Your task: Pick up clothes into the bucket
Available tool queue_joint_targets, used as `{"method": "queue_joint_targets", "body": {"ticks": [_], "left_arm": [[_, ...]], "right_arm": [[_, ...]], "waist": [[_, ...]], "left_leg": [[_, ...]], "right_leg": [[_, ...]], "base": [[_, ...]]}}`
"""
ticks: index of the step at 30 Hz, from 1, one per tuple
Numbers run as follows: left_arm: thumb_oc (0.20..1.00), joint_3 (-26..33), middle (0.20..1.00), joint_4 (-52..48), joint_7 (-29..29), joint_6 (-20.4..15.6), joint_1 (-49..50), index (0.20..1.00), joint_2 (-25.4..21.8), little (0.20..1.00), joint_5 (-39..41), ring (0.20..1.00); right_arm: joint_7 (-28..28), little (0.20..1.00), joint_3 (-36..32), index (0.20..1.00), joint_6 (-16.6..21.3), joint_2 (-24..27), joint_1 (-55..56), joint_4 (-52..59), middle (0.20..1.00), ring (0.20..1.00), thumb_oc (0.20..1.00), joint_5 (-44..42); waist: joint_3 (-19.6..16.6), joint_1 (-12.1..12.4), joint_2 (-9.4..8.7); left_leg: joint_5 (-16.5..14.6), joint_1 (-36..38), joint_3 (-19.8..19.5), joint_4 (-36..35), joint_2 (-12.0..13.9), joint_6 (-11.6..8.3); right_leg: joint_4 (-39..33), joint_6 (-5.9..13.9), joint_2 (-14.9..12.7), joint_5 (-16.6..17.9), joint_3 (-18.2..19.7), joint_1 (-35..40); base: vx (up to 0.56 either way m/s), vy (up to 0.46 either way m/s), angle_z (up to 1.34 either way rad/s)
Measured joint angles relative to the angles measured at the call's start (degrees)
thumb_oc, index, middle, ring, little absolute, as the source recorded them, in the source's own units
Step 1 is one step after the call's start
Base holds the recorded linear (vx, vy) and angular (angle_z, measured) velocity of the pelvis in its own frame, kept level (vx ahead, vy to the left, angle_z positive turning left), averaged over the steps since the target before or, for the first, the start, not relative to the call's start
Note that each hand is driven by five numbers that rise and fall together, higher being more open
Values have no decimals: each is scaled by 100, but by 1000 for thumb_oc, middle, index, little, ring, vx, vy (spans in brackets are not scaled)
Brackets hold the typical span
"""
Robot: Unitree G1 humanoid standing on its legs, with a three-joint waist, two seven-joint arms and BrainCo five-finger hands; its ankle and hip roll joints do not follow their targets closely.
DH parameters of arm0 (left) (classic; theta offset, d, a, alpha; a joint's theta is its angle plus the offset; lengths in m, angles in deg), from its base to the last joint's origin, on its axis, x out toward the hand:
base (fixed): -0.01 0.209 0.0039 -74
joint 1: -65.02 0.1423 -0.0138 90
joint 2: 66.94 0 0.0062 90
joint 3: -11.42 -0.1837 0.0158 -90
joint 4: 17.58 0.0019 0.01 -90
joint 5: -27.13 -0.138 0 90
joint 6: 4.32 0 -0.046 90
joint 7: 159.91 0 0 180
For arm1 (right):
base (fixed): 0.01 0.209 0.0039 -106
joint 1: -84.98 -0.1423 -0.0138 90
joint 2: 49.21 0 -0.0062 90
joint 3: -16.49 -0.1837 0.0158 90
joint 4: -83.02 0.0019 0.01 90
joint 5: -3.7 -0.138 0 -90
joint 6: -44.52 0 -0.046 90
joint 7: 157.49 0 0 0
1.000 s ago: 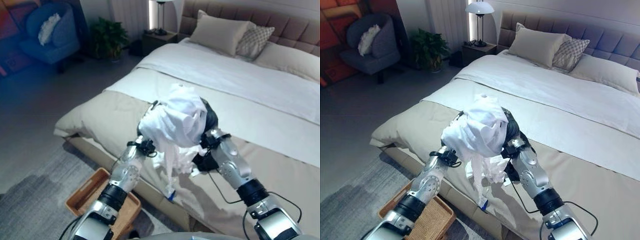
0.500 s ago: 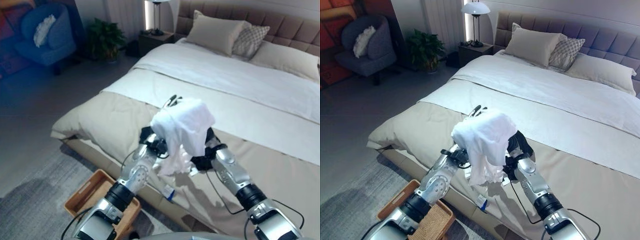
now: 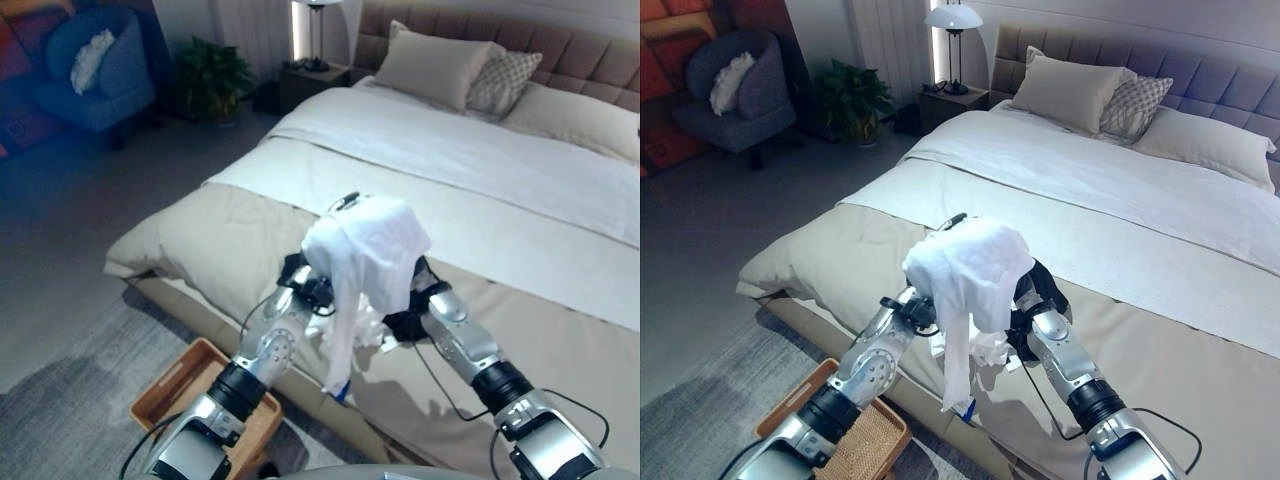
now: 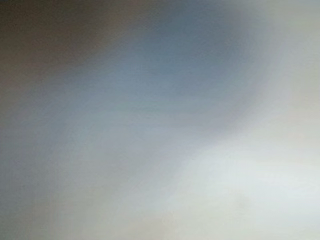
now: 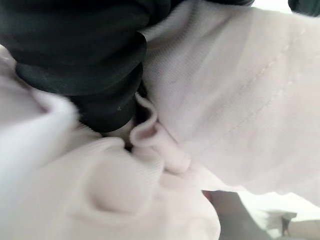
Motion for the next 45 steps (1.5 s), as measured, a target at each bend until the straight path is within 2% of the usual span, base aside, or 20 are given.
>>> {"method": "queue_joint_targets", "body": {"ticks": [11,15,16,17,18,22,23,24,25,29,34,39,45], "left_arm": [[200,81,200,-62,-89,-17,0,200,-42,200,-400,200],[200,108,200,-271,-133,-34,2,200,-209,200,-827,200],[200,155,200,-293,-132,-36,20,200,-222,200,-931,200],[200,276,200,-353,-134,-41,83,200,-246,200,-1077,200],[200,458,200,-419,-150,-90,219,200,-196,200,-1230,200],[200,1004,200,-400,-365,-248,570,200,-230,200,-1599,200],[200,1189,200,-343,-505,-275,620,200,-257,200,-1771,200],[200,1634,200,-69,-686,-350,678,200,-66,200,-1997,200],[200,1771,200,17,-824,-364,703,200,-50,200,-2039,200],[200,2506,200,35,-1516,-415,904,200,-302,200,-2569,200],[200,2896,200,-220,-2032,-482,904,200,-729,200,-3467,200],[200,3304,200,-746,-2447,-560,900,200,-784,200,-3978,200],[200,3426,200,-1105,-2590,-580,894,200,-876,200,-4381,200]], "right_arm": [[103,200,4,200,4,42,0,46,200,200,200,155],[108,200,-35,200,14,65,2,103,200,200,200,156],[112,294,-47,294,14,66,7,103,294,294,294,155],[118,777,-57,777,12,72,17,103,777,777,777,157],[141,1000,-101,1000,12,78,54,103,1000,1000,1000,157],[145,1000,-250,1000,11,118,214,77,1000,1000,1000,156],[160,1000,-328,1000,13,132,288,58,1000,1000,1000,153],[155,1000,-545,1000,23,72,449,49,1000,1000,1000,142],[139,1000,-602,1000,23,78,521,42,1000,1000,1000,131],[75,1000,-1001,1000,32,154,855,-83,1000,1000,1000,69],[-24,1000,-1256,1000,89,133,1019,-441,1000,1000,1000,-19],[-206,1000,-1430,1000,96,134,1262,-765,1000,1000,1000,157],[-273,1000,-1447,1000,98,130,1276,-1064,1000,1000,1000,271]], "waist": [[1,16,5],[12,24,23],[13,31,26],[16,35,30],[17,26,34],[22,44,42],[24,77,46],[35,137,65],[39,141,71],[58,151,99],[63,148,81],[66,157,76],[73,155,64]], "left_leg": [[0,2,1,0,-1,0],[-1,6,1,0,0,1],[0,7,1,0,0,1],[-1,7,1,0,3,1],[-1,13,3,0,4,2],[-23,21,2,0,7,35],[-28,17,0,-1,6,43],[-39,66,5,0,6,57],[-43,80,4,-2,5,63],[-79,75,1,-23,6,56],[-75,81,0,-17,2,47],[-60,100,-13,-2,-5,25],[-58,113,-61,-2,-3,22]], "right_leg": [[0,0,0,0,1,1],[0,1,0,0,2,7],[0,1,1,0,2,7],[0,1,3,-1,1,8],[-1,1,3,-1,2,11],[-1,20,5,-15,1,20],[-1,21,6,-16,1,21],[-2,26,5,-20,3,64],[-2,29,4,-23,2,79],[-2,53,-1,-46,1,80],[-2,52,-2,-45,-2,88],[-2,49,-6,-42,-37,130],[-2,55,-8,-47,-95,181]], "base": [[0,0,0],[0,0,0],[0,0,0],[0,0,0],[0,0,0],[0,0,0],[0,0,0],[0,0,0],[0,0,0],[0,0,0],[0,0,0],[-3,-2,2],[-9,-4,5]]}}
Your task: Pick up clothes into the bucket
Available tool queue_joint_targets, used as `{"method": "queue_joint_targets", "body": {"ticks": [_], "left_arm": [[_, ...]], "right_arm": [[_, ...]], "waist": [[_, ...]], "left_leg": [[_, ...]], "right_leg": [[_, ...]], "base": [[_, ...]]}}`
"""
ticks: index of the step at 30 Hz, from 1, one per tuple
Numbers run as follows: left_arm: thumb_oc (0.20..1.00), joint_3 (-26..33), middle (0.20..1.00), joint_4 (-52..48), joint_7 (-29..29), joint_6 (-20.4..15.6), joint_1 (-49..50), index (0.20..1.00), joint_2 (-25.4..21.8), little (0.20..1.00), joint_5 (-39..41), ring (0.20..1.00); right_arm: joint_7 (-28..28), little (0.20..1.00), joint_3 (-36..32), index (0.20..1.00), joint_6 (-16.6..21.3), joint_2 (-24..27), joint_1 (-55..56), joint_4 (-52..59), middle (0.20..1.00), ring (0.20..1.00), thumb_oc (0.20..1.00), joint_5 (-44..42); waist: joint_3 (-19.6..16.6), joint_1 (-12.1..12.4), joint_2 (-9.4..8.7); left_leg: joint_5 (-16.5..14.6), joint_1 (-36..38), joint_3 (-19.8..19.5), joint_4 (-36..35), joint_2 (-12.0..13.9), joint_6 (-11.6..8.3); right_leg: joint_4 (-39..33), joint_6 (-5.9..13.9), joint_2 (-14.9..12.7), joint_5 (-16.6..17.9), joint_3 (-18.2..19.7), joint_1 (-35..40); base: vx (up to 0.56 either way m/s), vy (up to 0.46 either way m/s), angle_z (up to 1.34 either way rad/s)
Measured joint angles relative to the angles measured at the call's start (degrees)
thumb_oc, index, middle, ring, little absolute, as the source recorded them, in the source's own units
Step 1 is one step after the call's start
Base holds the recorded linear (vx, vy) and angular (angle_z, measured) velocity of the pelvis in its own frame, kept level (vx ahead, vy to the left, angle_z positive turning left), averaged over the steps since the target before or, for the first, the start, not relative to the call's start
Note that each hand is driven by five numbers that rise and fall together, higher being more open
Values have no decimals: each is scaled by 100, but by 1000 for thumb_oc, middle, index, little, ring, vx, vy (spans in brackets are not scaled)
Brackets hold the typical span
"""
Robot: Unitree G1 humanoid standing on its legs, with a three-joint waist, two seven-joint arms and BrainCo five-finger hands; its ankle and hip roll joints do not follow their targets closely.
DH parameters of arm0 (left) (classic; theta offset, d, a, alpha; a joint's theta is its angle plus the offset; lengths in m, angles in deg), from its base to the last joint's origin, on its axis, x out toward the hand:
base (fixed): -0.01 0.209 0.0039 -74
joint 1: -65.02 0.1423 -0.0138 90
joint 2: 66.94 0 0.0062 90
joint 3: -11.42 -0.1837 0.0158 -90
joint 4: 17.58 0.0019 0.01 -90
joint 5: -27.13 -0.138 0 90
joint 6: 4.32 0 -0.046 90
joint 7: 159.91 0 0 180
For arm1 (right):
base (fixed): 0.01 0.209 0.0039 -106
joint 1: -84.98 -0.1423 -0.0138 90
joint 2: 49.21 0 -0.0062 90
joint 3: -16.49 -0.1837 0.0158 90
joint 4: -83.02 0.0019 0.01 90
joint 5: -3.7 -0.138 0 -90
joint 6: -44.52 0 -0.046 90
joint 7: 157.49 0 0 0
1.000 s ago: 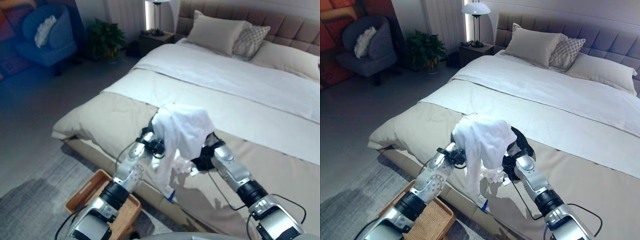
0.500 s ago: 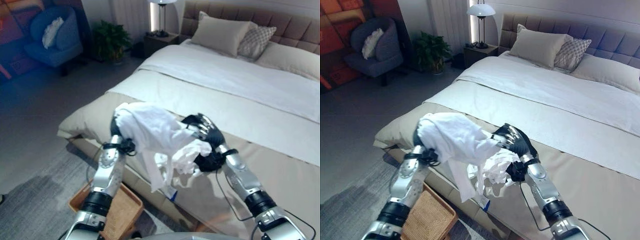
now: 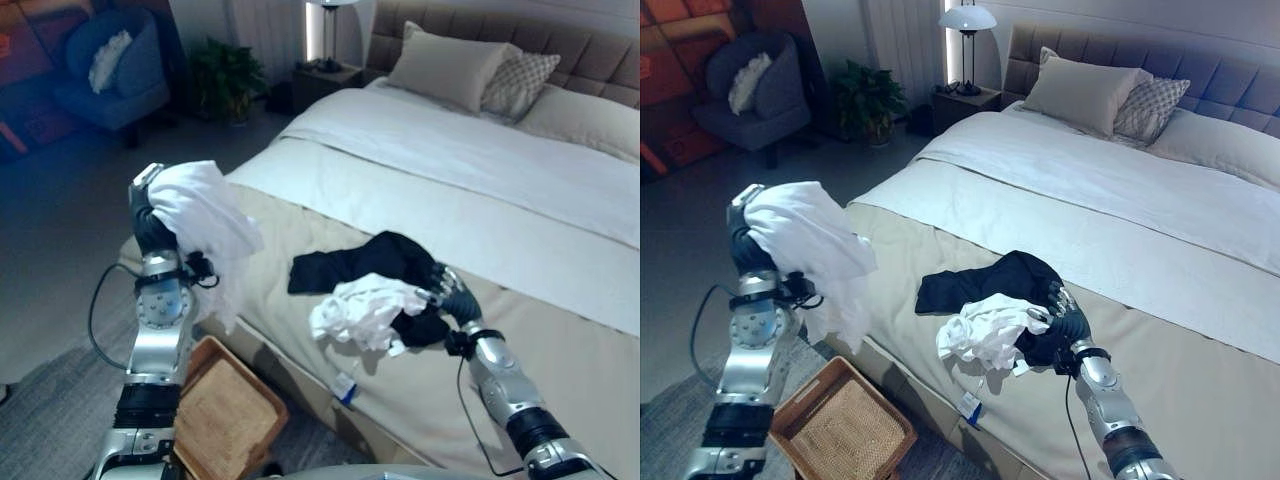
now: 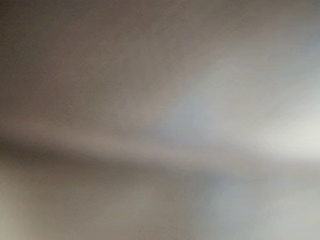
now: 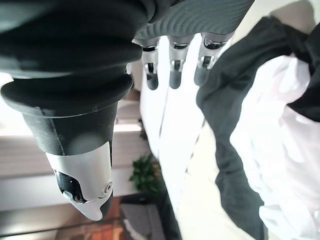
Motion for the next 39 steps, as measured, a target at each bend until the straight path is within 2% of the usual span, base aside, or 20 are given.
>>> {"method": "queue_joint_targets", "body": {"ticks": [12,19,22,23,25,26,27,29,31,32,33,34,35,36,39], "left_arm": [[200,-19,200,-50,89,-2,54,200,19,200,-8,200],[200,-75,200,-54,131,19,740,200,324,200,-54,200],[200,-259,200,-51,181,45,945,200,371,200,-78,200],[200,-302,200,-41,185,44,965,200,365,200,-107,200],[200,-404,200,-42,186,46,944,200,335,200,-122,200],[200,-466,200,-21,169,43,939,200,330,200,-134,200],[200,-624,200,-2,162,44,805,200,309,200,-176,200],[200,-754,200,-2,167,64,690,200,234,200,-227,200],[200,-824,200,6,127,103,656,200,224,200,-225,200],[200,-931,200,10,118,110,551,200,220,200,-227,200],[200,-988,200,11,108,104,492,200,200,200,-225,200],[200,-1023,200,19,105,103,450,200,171,200,-224,200],[200,-1125,200,23,88,108,418,200,119,200,-226,200],[200,-1177,200,81,99,110,310,200,86,200,-236,200],[200,-1388,200,387,51,120,-17,200,97,200,-234,200]], "right_arm": [[35,1000,42,1000,-13,-66,-2,1,1000,1000,1000,67],[18,1000,142,1000,-25,-66,9,3,1000,1000,1000,361],[-27,1000,134,1000,-22,-60,128,0,1000,1000,1000,389],[-77,1000,136,1000,4,-63,157,-34,1000,1000,1000,391],[-167,1000,140,1000,26,-67,153,-215,1000,1000,1000,394],[-222,1000,135,1000,49,-98,137,-319,1000,1000,1000,391],[-310,1000,133,1000,90,-131,127,-563,1000,1000,1000,387],[-361,1000,151,1000,43,-165,100,-755,1000,1000,1000,389],[-432,1000,146,1000,55,-193,89,-821,1000,1000,1000,385],[-490,1000,128,1000,67,-176,81,-808,1000,1000,1000,381],[-511,1000,132,1000,77,-194,55,-832,1000,1000,1000,377],[-532,1000,128,1000,79,-212,-34,-847,1000,1000,1000,376],[-610,1000,129,1000,85,-225,-246,-837,1000,1000,1000,360],[-647,1000,114,1000,89,-267,-298,-829,1000,1000,1000,353],[-753,1000,7,1000,92,-420,-243,-860,1000,1000,1000,327]], "waist": [[1,14,0],[19,25,-22],[107,31,-81],[204,178,-103],[328,160,-134],[435,289,-135],[497,270,-187],[606,291,-202],[671,302,-188],[707,252,-203],[731,210,-294],[767,163,-337],[805,109,-211],[865,42,-213],[885,-149,-307]], "left_leg": [[-16,-5,-113,-24,6,21],[-3,-23,-194,-19,1,2],[7,-8,-329,3,6,8],[47,-122,-406,40,4,8],[57,-232,-564,67,6,-17],[175,-381,-645,98,11,-28],[136,-695,-898,229,37,-111],[195,-937,-1157,154,91,-93],[209,-1148,-1164,177,123,-70],[23,-1277,-833,293,201,38],[-66,-1333,-621,509,208,141],[-116,-1434,-456,783,192,243],[-260,-1468,-551,1166,213,86],[-252,-1486,-530,1112,124,63],[-74,-1295,-538,801,-260,188]], "right_leg": [[0,16,-7,-29,-88,87],[2,6,-6,-56,-156,113],[3,2,-5,-102,-292,183],[18,17,19,-113,-359,160],[6,12,-8,-144,-530,138],[48,-4,41,-130,-600,80],[81,37,22,-205,-826,-27],[86,-29,92,-201,-1111,-132],[203,-104,114,-235,-1372,-158],[410,-199,-3,-333,-1563,-247],[567,-289,-178,-389,-1630,-362],[770,-285,-312,-545,-1637,-433],[1008,-247,-400,-573,-1499,-592],[1098,-208,-513,-567,-1481,-595],[1182,-89,-836,-545,-1457,-571]], "base": [[-6,-8,4],[-14,-2,4],[-135,-41,25],[-101,-50,26],[-201,-126,42],[-232,-218,66],[-81,-138,74],[-58,-48,81],[-146,62,77],[-149,91,76],[-112,91,53],[-33,176,-3],[12,156,-6],[36,116,3],[-16,196,30]]}}
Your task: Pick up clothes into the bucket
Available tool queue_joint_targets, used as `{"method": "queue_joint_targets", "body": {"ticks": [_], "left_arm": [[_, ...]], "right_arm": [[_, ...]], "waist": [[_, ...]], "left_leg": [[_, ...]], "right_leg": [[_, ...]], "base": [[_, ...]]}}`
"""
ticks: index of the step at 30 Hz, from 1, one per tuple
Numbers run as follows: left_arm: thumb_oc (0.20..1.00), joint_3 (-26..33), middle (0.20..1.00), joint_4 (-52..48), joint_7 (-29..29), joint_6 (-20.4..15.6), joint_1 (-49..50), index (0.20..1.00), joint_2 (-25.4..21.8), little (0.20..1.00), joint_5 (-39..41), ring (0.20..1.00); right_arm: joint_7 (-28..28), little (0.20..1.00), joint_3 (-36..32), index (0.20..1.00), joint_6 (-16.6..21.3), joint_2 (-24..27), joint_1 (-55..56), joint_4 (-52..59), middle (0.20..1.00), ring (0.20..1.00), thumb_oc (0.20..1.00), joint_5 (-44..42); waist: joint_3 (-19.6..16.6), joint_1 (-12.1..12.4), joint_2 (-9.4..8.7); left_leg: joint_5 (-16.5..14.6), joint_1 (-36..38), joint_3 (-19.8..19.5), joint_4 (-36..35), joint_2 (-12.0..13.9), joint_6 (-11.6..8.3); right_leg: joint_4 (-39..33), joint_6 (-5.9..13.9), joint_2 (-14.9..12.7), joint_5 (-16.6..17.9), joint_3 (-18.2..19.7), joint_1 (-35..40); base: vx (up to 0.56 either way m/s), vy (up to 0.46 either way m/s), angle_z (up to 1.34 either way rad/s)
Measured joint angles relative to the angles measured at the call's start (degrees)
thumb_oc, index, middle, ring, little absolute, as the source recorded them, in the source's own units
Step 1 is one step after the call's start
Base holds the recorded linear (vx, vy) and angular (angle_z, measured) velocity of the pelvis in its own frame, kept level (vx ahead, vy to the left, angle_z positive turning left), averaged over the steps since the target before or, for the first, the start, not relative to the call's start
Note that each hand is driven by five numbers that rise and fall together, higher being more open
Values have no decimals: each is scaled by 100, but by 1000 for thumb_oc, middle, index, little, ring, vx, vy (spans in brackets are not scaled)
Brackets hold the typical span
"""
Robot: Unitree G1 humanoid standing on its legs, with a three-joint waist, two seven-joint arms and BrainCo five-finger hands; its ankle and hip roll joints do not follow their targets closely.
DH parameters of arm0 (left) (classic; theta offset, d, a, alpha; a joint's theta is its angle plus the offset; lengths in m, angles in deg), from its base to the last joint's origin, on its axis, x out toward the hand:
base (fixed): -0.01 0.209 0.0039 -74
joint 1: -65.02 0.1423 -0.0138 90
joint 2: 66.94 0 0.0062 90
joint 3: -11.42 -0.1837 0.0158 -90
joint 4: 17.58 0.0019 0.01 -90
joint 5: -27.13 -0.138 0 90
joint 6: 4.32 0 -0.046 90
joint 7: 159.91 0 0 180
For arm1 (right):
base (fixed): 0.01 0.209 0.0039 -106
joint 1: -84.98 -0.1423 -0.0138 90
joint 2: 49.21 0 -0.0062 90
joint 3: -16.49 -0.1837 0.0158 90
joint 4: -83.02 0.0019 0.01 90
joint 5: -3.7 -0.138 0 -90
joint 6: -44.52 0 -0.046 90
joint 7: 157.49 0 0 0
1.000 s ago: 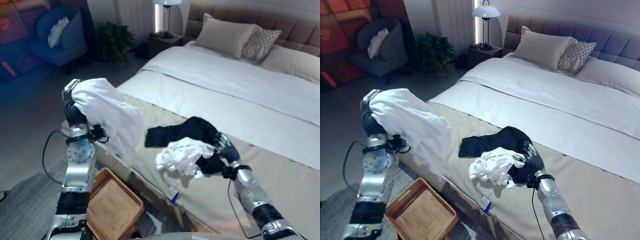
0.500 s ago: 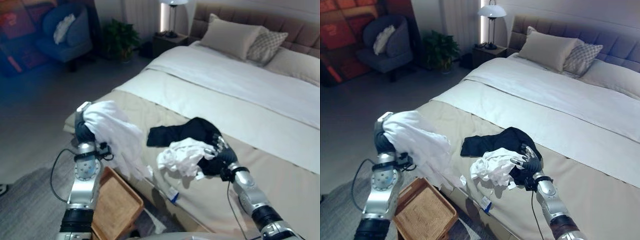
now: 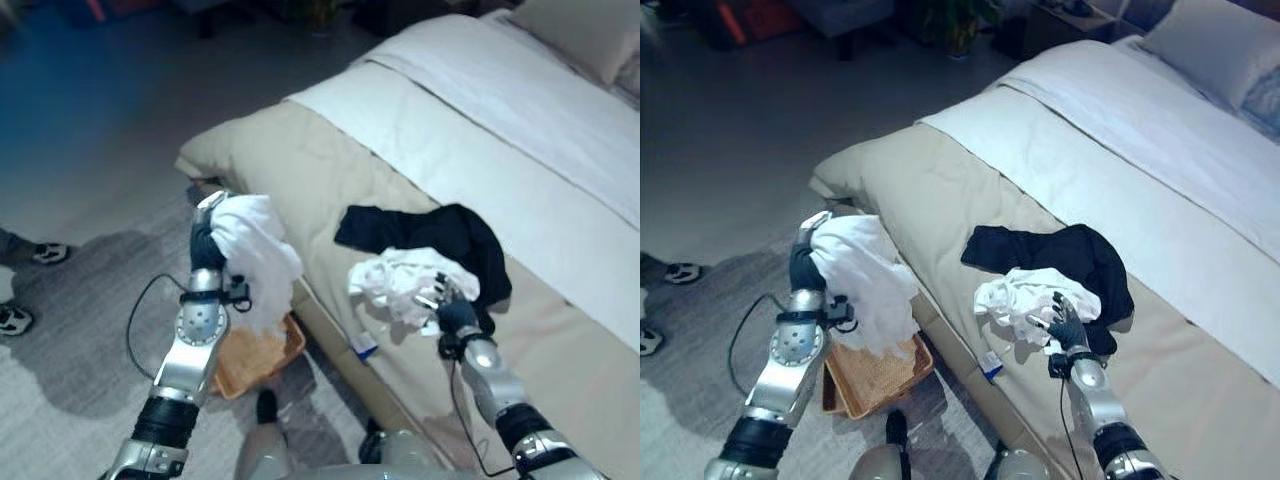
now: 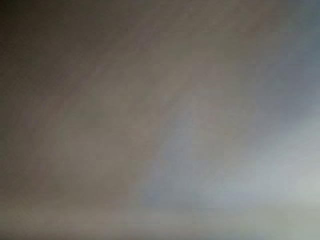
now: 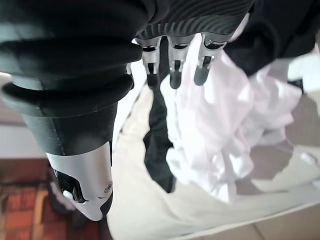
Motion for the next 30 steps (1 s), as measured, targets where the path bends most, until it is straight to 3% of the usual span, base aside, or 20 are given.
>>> {"method": "queue_joint_targets", "body": {"ticks": [5,8,9,12,19,26,30], "left_arm": [[200,-18,200,39,-100,54,-25,200,-57,200,-199,200],[200,-137,200,51,-241,64,-208,200,-137,200,-426,200],[200,-139,200,41,-262,63,-224,200,-172,200,-532,200],[200,20,200,-212,-286,64,-43,200,-311,200,-783,200],[200,63,200,-444,-477,65,109,200,-305,200,-1123,200],[200,-201,200,89,-631,137,141,200,-294,200,-1121,200],[200,-426,200,1118,-760,292,-298,200,-175,200,-1108,200]], "right_arm": [[-50,1000,115,1000,-4,-178,-39,-45,1000,1000,1000,2],[-78,1000,222,1000,0,-236,-174,-106,1000,1000,1000,-41],[-74,1000,234,1000,0,-281,-222,-179,1000,1000,1000,-58],[-61,1000,379,1000,-5,-389,-216,-498,1000,1000,1000,-65],[0,1000,544,1000,-1,-426,-37,-484,1000,1000,1000,-69],[-21,1000,520,1000,42,-366,38,-509,1000,1000,1000,-72],[-102,1000,519,1000,78,-271,-132,-639,1000,1000,1000,-63]], "waist": [[3,127,-8],[20,155,0],[9,136,-28],[-49,149,-169],[-67,295,-196],[-2,291,-185],[392,265,-153]], "left_leg": [[-17,101,138,-11,-204,23],[-57,53,113,81,-204,125],[-54,51,107,53,-219,121],[12,66,55,-107,-143,21],[239,-51,-161,-258,158,-82],[292,-511,-278,-17,144,-66],[287,-810,-344,168,108,-68]], "right_leg": [[130,60,-204,47,324,-52],[465,59,-151,-74,1150,-239],[354,77,-143,-86,1226,-196],[-358,393,61,-39,1216,126],[-449,302,461,-56,1032,119],[-166,227,408,-124,925,-275],[129,234,318,-203,928,-587]], "base": [[-39,144,-4],[-65,-23,-5],[-1,-109,0],[-5,-80,6],[-37,-58,10],[-103,-26,9],[-97,24,7]]}}
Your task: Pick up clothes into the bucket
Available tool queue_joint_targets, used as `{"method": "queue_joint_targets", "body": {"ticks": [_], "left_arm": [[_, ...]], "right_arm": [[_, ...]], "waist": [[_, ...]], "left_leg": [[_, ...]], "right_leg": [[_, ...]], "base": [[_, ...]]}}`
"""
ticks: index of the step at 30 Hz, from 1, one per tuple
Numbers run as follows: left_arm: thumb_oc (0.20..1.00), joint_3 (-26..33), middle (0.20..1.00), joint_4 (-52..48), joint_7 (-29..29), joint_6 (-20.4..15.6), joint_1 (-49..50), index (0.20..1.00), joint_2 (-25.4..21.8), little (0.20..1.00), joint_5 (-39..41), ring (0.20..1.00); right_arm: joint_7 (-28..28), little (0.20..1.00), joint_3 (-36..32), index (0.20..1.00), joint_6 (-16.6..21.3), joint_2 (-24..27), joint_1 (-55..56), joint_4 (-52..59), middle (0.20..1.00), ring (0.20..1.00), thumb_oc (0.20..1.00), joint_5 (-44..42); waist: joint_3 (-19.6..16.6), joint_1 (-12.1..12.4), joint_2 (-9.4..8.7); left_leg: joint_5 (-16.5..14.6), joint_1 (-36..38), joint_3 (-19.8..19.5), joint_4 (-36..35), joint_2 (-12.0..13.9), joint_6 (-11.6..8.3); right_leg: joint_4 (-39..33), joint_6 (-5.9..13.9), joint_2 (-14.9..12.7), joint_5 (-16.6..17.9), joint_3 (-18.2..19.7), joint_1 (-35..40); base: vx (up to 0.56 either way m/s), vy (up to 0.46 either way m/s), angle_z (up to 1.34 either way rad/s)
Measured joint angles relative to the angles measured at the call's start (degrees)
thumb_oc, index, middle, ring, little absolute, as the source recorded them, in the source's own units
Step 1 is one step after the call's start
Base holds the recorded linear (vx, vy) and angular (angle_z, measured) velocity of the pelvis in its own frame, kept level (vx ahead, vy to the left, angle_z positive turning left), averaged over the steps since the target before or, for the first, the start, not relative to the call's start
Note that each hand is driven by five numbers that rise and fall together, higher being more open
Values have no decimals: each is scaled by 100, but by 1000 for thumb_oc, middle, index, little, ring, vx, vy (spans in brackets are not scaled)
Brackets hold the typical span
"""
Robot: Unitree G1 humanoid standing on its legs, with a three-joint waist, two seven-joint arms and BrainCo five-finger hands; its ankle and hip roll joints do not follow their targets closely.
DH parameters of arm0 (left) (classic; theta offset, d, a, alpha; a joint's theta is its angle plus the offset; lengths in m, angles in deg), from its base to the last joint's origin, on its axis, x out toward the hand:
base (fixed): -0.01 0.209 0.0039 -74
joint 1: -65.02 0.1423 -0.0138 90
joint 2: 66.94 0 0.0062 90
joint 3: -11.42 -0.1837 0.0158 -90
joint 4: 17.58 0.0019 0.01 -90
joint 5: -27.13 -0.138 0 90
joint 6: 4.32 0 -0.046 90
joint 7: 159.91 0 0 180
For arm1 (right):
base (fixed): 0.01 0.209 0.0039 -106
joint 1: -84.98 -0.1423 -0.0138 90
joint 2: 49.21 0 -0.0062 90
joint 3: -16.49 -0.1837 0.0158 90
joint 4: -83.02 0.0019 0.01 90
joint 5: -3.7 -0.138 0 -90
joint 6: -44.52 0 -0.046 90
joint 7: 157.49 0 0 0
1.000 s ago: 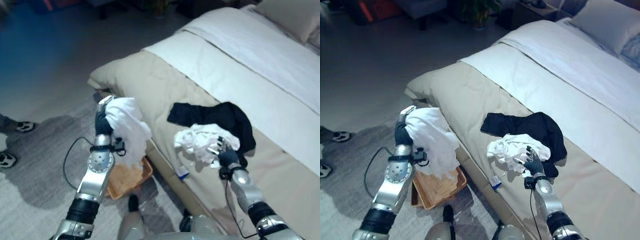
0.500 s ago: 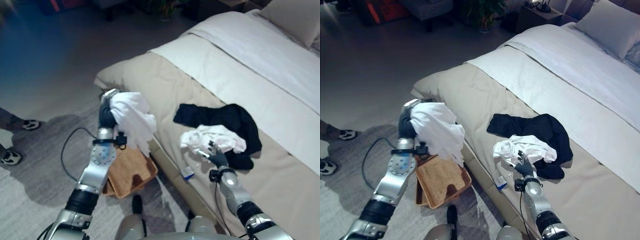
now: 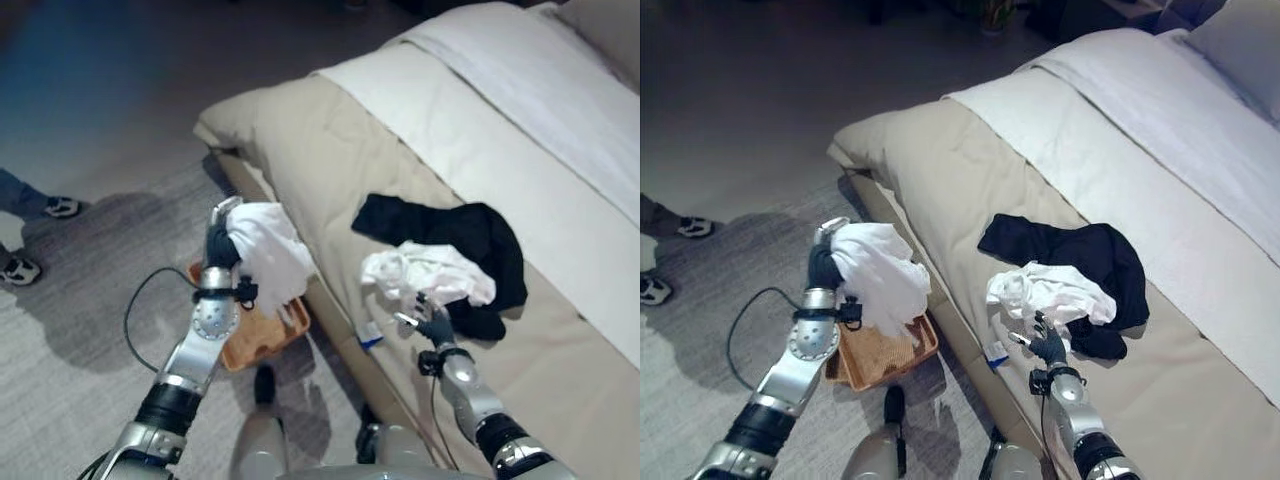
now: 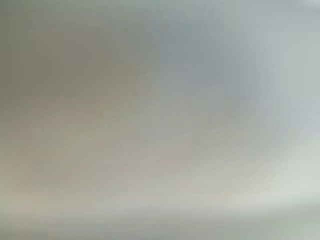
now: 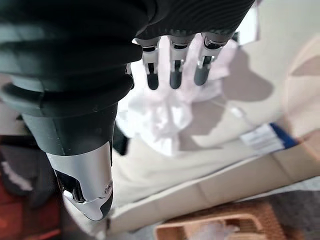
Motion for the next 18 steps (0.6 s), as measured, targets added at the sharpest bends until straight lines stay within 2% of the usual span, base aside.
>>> {"method": "queue_joint_targets", "body": {"ticks": [6,18], "left_arm": [[200,84,200,1021,-410,162,-695,200,1,200,5,200],[200,314,200,1687,-1346,261,-1106,200,-114,200,-8,200]], "right_arm": [[-148,1000,-97,1000,3,106,-256,-306,1000,1000,1000,20],[-247,1000,-71,1000,152,178,-224,-67,1000,1000,1000,22]], "waist": [[563,-122,64],[578,-189,65]], "left_leg": [[55,-581,-15,107,-109,104],[124,-1058,7,159,-141,153]], "right_leg": [[488,3,-233,-20,117,-747],[597,-5,-274,-23,157,-1266]], "base": [[-46,29,3],[-25,7,-1]]}}
